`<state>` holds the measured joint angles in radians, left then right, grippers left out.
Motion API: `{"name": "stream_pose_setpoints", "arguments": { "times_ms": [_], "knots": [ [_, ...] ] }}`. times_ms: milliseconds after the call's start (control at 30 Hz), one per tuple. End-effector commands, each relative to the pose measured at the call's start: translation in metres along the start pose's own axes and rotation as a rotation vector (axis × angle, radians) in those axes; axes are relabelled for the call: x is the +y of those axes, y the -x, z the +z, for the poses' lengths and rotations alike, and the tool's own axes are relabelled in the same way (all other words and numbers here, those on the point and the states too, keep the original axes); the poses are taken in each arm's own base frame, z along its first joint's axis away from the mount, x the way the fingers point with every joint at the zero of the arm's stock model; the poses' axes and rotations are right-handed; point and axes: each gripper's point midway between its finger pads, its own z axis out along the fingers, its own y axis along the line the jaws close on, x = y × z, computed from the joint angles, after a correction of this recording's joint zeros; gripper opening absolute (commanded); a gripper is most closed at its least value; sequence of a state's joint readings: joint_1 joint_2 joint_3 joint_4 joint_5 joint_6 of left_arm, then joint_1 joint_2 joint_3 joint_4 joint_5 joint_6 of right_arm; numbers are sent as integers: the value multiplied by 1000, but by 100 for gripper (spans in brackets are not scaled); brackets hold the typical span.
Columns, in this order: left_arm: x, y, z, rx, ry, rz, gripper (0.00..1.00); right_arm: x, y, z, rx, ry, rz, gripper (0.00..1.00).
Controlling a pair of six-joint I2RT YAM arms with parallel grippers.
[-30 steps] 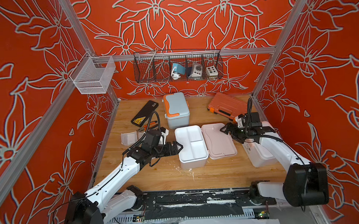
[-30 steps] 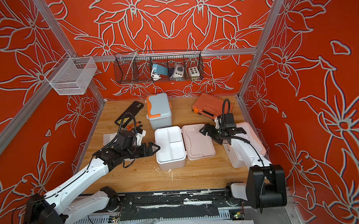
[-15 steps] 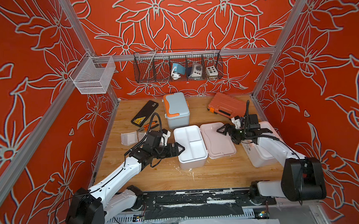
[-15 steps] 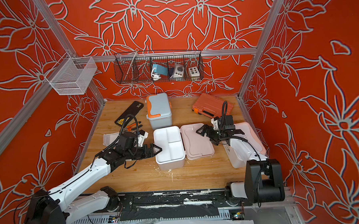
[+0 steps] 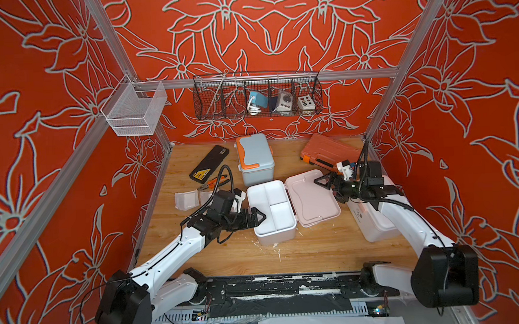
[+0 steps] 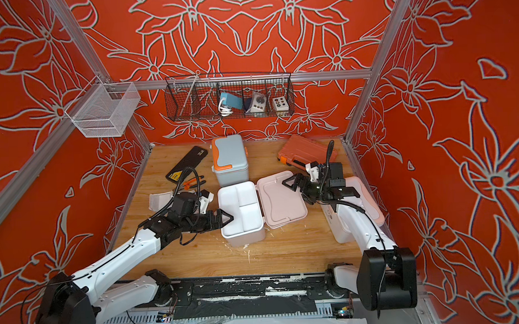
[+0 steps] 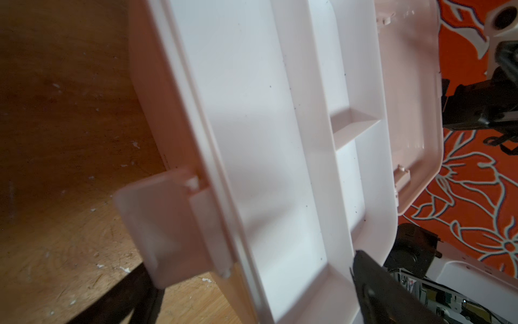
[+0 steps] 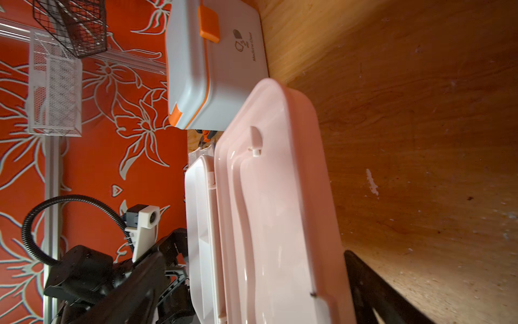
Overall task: Open first aid kits and take out gauze
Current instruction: Close the lid of the first aid kit.
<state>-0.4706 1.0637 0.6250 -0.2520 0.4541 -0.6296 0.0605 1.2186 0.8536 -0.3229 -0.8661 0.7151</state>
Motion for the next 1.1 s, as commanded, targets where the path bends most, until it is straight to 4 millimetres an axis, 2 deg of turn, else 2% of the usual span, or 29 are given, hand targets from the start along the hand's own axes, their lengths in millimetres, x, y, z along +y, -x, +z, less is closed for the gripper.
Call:
{"name": "stream_pose_setpoints", "arguments": {
  "times_ms": [0,333,700,967,1067],
  "knots": [
    [-19,8,-2,-24,-77,36,98,40,-1,-11,24,122,-16,98],
    [-21,8,-4,-30,-83,36,98,76,-6,-29,25,198,-46,98],
    [-20,6,-3,-32,-87,38,98,127,-29,-29,103,254,-157,98],
    [-11,9,-10,-77,-34,36,98,151,-64,-6,209,254,-229,98],
    [-11,14,-23,-131,-10,48,98,155,-69,-3,216,245,-246,98]
  ]
}}
